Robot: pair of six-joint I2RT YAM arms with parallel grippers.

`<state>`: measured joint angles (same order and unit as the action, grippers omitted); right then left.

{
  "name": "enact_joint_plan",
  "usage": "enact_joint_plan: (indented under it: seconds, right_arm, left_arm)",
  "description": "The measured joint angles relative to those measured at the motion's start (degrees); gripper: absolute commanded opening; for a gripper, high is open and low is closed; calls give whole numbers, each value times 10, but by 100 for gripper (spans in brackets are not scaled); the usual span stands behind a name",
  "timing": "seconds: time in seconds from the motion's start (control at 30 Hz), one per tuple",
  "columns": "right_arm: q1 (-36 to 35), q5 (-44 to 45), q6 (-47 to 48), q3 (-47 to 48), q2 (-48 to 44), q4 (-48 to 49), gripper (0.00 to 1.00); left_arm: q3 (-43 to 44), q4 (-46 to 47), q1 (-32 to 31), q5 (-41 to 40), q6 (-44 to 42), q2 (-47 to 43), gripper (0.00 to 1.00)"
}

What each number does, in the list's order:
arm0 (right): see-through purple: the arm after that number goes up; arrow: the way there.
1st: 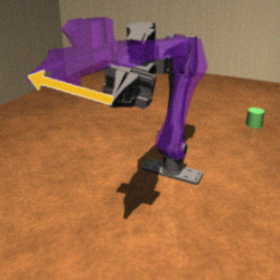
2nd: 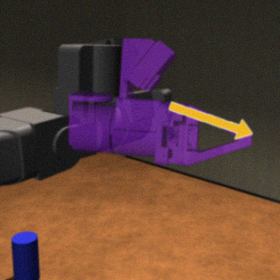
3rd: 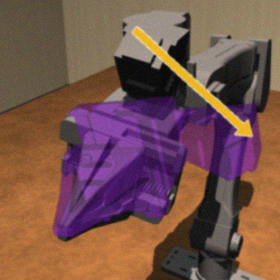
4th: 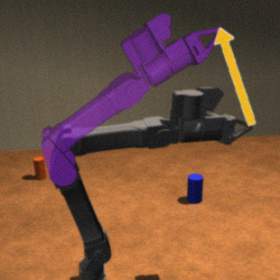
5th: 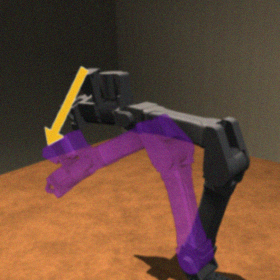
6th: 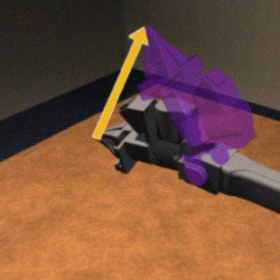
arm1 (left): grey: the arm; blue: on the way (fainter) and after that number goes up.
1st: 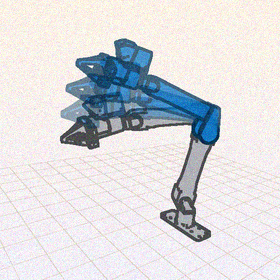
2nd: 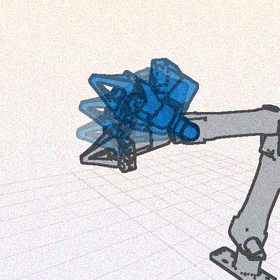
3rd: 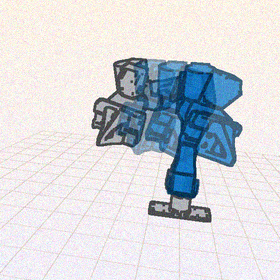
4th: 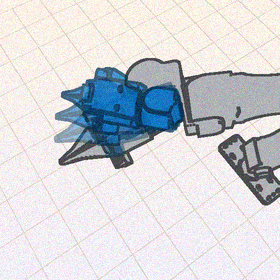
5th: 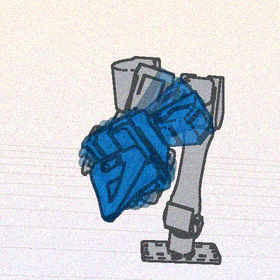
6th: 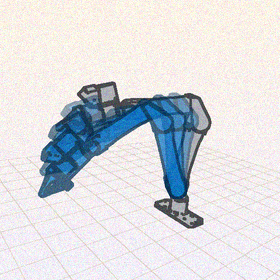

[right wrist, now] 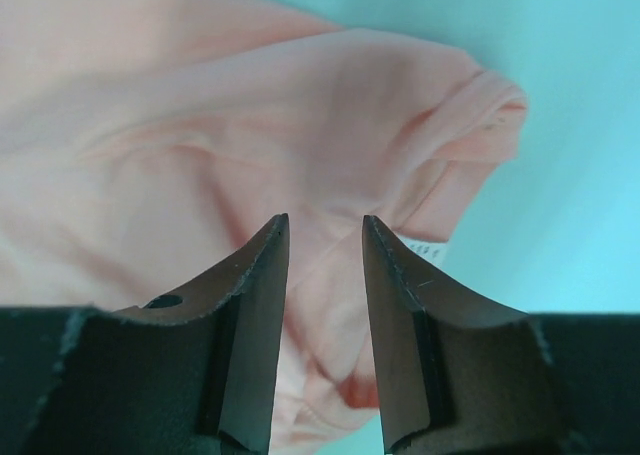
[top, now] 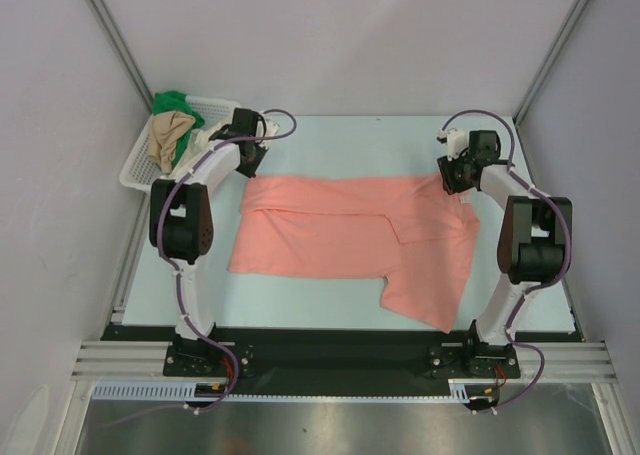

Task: Fold and stack the t-shirts
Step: Fold the tshirt

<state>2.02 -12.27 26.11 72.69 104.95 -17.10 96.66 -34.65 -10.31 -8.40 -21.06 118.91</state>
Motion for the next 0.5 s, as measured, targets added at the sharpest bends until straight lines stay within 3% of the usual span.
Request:
enact_joint_plan:
  seconds: [0.5]
  right_arm:
    - [51,23,-6,160,156,27,39]
  left_arm:
    - [29,-11,0,-18,0,90,23]
